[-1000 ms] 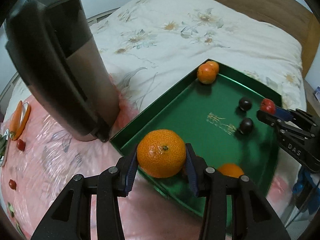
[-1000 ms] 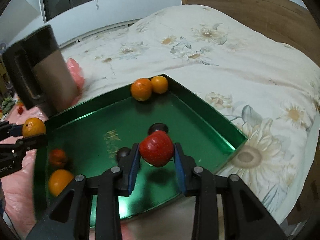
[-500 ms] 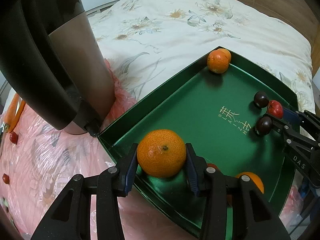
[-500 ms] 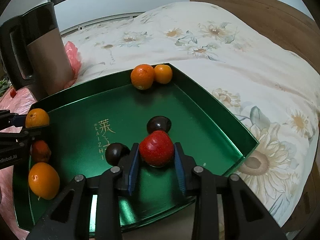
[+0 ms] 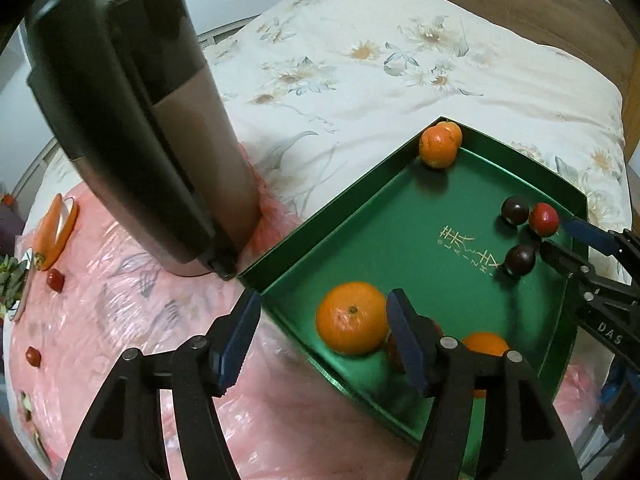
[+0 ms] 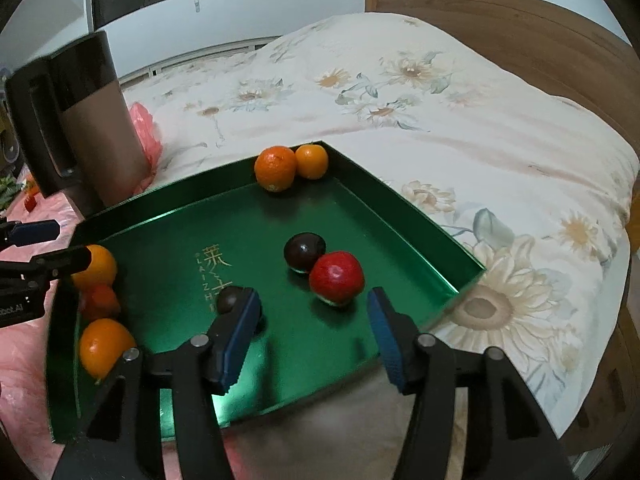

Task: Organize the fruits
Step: 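Open the right tool releasing the apple while the left tool releases the orange, then move both open tools back away from the green tray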

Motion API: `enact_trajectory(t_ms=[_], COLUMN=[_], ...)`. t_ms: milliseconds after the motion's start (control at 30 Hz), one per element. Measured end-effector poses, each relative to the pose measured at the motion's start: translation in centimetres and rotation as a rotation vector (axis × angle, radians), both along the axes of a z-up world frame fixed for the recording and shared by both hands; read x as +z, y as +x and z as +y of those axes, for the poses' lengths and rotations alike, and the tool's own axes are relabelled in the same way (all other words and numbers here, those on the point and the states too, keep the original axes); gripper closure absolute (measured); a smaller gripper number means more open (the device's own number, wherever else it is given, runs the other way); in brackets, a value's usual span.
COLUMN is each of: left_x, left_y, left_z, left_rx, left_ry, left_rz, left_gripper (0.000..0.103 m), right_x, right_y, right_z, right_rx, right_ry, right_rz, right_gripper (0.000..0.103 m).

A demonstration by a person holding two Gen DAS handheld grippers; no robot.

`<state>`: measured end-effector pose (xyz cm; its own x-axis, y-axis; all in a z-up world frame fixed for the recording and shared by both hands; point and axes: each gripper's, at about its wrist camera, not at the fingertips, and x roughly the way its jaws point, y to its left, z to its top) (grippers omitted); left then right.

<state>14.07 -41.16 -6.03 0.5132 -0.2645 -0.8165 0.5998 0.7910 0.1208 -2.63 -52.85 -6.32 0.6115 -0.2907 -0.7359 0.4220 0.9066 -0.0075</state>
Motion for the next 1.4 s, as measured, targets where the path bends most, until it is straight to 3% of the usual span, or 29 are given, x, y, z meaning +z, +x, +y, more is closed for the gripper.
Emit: enact_trajectory(t_ms=[133,267,367,533,633,1400], left_x=[1.1,2.2,2.8,3.4,3.7,5.9], left_y=[-1.1,-2.1,-2.8,-3.5,-4.2,-10.3], left_z=[1.6,4.1,6.3,9.8,11.9,22.5], left_rx=[0.008,0.03,0.062,0.117,0.145,0.239], left_ry=[-0.016,-0.035,-0.046,-0.051,-0.05,-0.105], left_rz=[-0.012,-0.02,-0.021,-0.02,-0.024,-0.107], left_gripper=[0.043,0.041,0.039,0.039,0.039,0.033], right_x=[0.7,1.5,2.2,3.4,3.8,6.5], right_y=[-1.1,-2.4,-3.4,-4.6,-5.2,-5.6], right_z=[0.6,1.5,2.7,5.3,7.0,20.3], right_rx=[-0.004,-0.001,0.012,0.038,0.053,0.267], right_ry=[0.007,0.024,0.032,0.041,0.049,0.056], right_rz=[-0.015,-0.03,-0.045,-0.071,-0.08,-0.095], right_gripper=[0.052,0.046,0.035,0.034,0.026,0.026])
